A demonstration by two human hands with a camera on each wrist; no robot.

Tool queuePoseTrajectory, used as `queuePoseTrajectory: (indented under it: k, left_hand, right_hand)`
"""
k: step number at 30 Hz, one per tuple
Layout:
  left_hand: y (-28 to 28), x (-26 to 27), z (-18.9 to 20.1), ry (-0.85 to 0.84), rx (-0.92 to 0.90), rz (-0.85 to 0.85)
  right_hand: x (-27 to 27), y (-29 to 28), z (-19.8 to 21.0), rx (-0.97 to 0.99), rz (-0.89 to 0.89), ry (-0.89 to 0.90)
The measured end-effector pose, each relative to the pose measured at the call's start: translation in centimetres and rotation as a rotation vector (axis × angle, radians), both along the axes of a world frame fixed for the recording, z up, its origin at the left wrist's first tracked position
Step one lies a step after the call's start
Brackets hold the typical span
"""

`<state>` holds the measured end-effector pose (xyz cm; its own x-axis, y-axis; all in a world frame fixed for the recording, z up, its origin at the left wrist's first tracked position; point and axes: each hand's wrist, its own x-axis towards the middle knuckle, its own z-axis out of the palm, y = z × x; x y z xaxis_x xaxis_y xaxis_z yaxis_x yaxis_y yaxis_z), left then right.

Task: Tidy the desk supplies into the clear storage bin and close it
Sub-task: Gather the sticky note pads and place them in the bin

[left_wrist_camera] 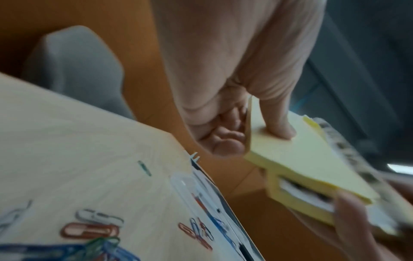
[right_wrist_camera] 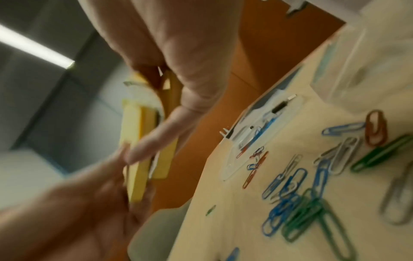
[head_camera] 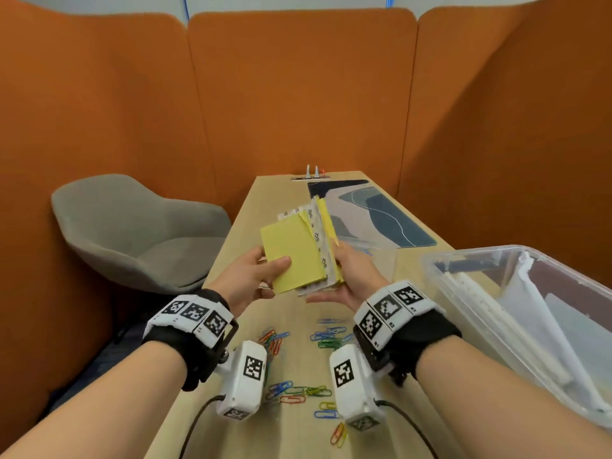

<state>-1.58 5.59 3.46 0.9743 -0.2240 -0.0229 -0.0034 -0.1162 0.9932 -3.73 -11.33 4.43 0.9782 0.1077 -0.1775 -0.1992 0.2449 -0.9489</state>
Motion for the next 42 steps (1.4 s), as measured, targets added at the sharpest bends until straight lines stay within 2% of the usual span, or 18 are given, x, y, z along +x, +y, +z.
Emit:
queuePoseTrajectory:
  k: [2, 5, 9, 14, 17, 21, 26, 28, 30, 33, 35, 37, 39, 41, 42]
  left_hand:
    - [-0.8, -1.0, 0.4, -0.028, 0.03, -0.013]
    - [-1.8, -2.4, 1.1, -0.093, 0.079, -0.013]
    - [-3.0, -4.1, 1.9, -0.167, 0.107, -0.008]
    - [-3.4, -5.4, 3.1, -0.074, 0.07, 0.016]
    - [-3.3, -6.0, 3.3, 0.037, -0.071, -0.078]
    - [-3.7, -6.7, 3.0, 0.113, -0.202, -0.103]
    - [-4.6, -7.4, 2.9, 0.158, -0.197, -0.118]
    - [-4.4, -7.4, 3.3, 0.174, -0.257, -0.077]
    - [-3.9, -7.2, 3.9, 0.177, -0.339, 0.001]
    - [-2.9, -6.6, 4.6, 0.082, -0.477, 0.111]
    - [-2.7, -6.4, 4.8, 0.021, -0.504, 0.162]
    - [-3.1, -6.5, 4.9, -0.038, -0.437, 0.224]
    - [-3.3, -6.0, 4.9, -0.103, -0.41, 0.362]
    - [-3.3, -5.8, 5.2, -0.14, -0.465, 0.457]
    - [-3.5, -5.8, 5.4, -0.14, -0.488, 0.437]
  right_hand:
    - [-1.1, 0.1, 0.3, 0.089, 0.056, 0.015]
    - [-2.6, -0.3, 0.6, 0.114, 0.095, -0.023]
    - [-4.6, -0.4, 0.9, 0.095, 0.034, -0.058]
    - [-6.9, -1.1, 1.5, 0.223, 0.051, -0.037]
    - [-7.7, -1.8, 1.5, 0.31, 0.098, 0.008]
    - [-8.7, -2.0, 2.3, 0.323, 0.199, 0.049]
    - [-8.7, -2.5, 2.4, 0.342, 0.207, 0.118]
    - [-8.6, -3.0, 2.0, 0.294, 0.139, 0.151]
    - [-8.3, -3.3, 1.7, 0.263, -0.004, 0.167]
    - [-7.8, -3.5, 1.6, 0.287, -0.159, 0.144]
    - [-7.5, -3.5, 1.9, 0.257, -0.189, 0.105]
    - [-7.3, -3.5, 2.1, 0.185, -0.215, 0.066]
    - [-7.0, -3.5, 2.2, 0.14, -0.243, 0.041]
    - [-7.0, -3.4, 2.0, 0.131, -0.263, 0.036]
    - [-7.0, -3.3, 1.7, 0.135, -0.266, 0.039]
